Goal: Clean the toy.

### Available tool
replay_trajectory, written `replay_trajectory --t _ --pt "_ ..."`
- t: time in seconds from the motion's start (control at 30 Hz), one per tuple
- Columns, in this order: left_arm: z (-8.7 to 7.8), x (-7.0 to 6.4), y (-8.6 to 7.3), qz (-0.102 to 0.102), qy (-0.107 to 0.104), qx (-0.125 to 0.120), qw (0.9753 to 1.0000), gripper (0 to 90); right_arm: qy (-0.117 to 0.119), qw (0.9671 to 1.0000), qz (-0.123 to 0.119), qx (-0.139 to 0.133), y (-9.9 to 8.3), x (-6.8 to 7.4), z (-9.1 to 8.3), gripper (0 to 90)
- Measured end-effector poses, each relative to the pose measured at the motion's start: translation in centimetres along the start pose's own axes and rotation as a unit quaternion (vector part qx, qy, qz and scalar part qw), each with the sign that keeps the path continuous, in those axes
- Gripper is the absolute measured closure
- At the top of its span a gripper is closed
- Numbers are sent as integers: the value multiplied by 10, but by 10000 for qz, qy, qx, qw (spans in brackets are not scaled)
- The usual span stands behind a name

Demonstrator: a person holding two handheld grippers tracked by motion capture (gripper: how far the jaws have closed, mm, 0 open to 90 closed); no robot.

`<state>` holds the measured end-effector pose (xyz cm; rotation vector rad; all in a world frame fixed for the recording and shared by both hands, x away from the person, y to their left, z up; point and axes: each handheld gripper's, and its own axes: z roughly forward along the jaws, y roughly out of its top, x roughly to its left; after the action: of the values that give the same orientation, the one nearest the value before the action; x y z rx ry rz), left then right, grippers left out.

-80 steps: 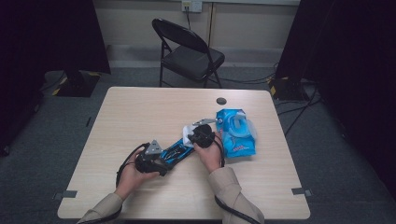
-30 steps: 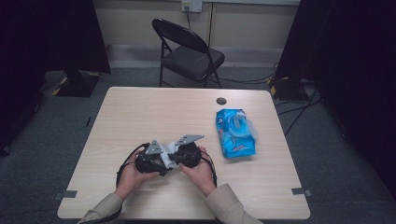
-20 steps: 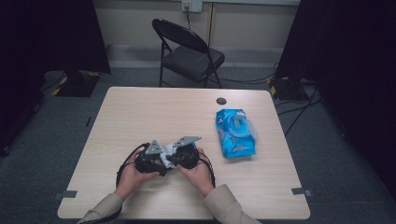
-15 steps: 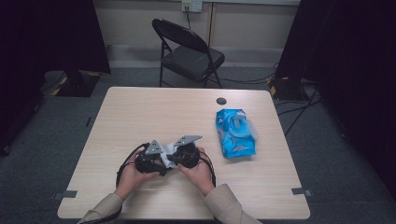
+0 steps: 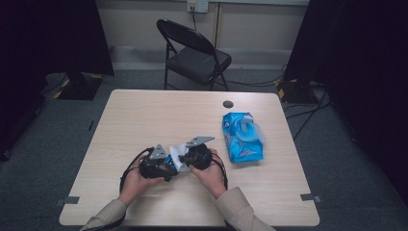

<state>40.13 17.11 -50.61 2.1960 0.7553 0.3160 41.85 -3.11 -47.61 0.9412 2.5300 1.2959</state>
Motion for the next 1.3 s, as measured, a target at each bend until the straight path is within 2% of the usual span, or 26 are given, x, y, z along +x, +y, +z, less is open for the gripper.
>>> replay_trajectory --t 0.27,0.37,0.4,0.6,0.7,0.87,1.3 --pt "0 0 0 -4 1 3 10000 241 -398 9990 212 58 -6 -25 -11 881" --pt "0 0 0 -3 3 4 10000 241 -387 9987 346 -2 -9 -32 -11 881" --pt "0 0 0 -5 2 2 10000 241 -377 9982 471 -77 -11 -37 -12 880" --pt "0 0 0 -2 1 3 10000 241 -597 9976 363 -15 -7 -39 -10 880" --pt "0 0 0 3 3 8 10000 241 -697 9967 406 -40 -7 -44 -10 880" --pt "0 0 0 -3 4 3 10000 242 -801 9947 648 -54 -8 -53 -9 880" --pt "0 0 0 -7 6 2 10000 241 -1063 9915 748 -9 -9 -66 -7 880"
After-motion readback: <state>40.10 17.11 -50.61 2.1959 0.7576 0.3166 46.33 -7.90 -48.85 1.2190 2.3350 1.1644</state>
